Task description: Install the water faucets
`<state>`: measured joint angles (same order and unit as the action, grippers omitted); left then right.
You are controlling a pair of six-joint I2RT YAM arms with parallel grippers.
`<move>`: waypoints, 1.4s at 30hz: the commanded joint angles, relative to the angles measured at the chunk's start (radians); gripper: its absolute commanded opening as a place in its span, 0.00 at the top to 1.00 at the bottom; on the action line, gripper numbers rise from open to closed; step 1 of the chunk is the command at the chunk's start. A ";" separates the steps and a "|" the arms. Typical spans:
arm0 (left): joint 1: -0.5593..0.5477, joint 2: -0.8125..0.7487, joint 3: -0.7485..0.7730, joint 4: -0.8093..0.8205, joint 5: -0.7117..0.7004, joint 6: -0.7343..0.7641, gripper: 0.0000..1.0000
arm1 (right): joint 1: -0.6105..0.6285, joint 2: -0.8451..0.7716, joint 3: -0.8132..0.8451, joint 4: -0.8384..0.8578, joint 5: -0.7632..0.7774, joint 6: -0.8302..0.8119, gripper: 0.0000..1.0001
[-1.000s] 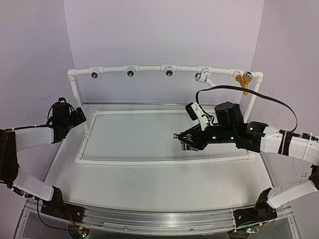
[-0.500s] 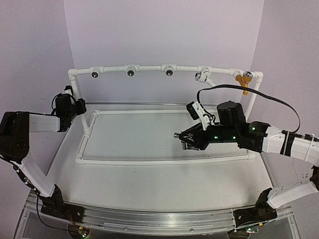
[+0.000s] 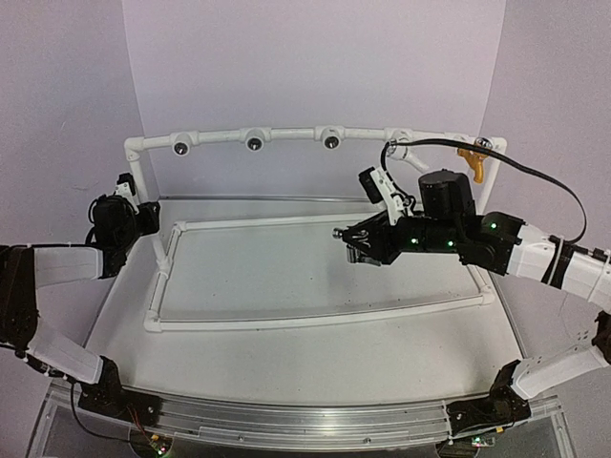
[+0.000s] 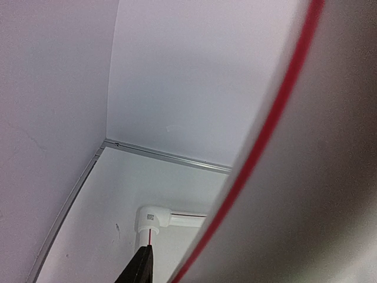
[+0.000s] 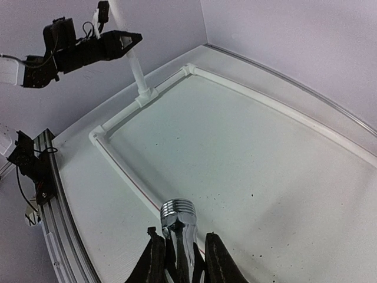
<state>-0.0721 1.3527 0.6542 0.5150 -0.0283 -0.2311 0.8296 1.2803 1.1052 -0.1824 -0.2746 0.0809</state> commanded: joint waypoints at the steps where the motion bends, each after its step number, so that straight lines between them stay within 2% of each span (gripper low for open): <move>1: 0.008 -0.158 -0.069 0.023 0.059 -0.127 0.99 | 0.026 0.040 0.155 -0.046 0.083 -0.021 1.00; 8: 0.008 -0.295 -0.144 -0.102 0.071 -0.224 0.99 | 0.077 0.124 0.347 -0.176 0.274 -0.073 1.00; 16: 0.008 -0.347 -0.154 -0.142 0.135 -0.274 1.00 | 0.151 0.202 0.495 -0.232 0.670 -0.293 1.00; 19: 0.008 -0.345 -0.153 -0.150 0.154 -0.301 1.00 | 0.174 0.238 0.509 -0.200 0.763 -0.451 1.00; 22: 0.007 -0.342 -0.152 -0.160 0.164 -0.316 0.98 | 0.235 0.249 0.416 -0.008 0.932 -0.733 1.00; 23: 0.008 -0.343 -0.151 -0.169 0.165 -0.321 0.94 | 0.255 0.252 0.391 0.071 0.972 -0.838 1.00; 25: 0.008 -0.346 -0.139 -0.201 0.164 -0.329 0.80 | 0.271 0.260 0.364 0.171 1.010 -0.964 1.00; 27: 0.008 -0.355 -0.120 -0.256 0.168 -0.347 0.61 | 0.273 0.269 0.367 0.208 1.017 -1.023 1.00; 29: 0.008 -0.369 -0.108 -0.323 0.198 -0.380 0.37 | 0.273 0.276 0.369 0.222 1.014 -1.068 1.00; 31: 0.009 -0.392 -0.110 -0.369 0.274 -0.419 0.26 | 0.271 0.282 0.361 0.238 1.006 -1.093 1.00; 34: 0.008 -0.471 -0.147 -0.403 0.421 -0.505 0.18 | 0.271 0.293 0.332 0.282 1.008 -1.164 1.00; 38: 0.008 -0.584 -0.146 -0.491 0.589 -0.528 0.15 | 0.271 0.301 0.287 0.413 1.037 -1.300 1.00; 42: 0.007 -0.687 -0.062 -0.684 0.569 -0.495 0.13 | 0.271 0.297 0.275 0.486 1.075 -1.399 1.00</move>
<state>-0.0488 0.7659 0.4899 -0.0209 0.3968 -0.7015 1.1004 1.5766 1.3847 0.1205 0.7325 -1.1711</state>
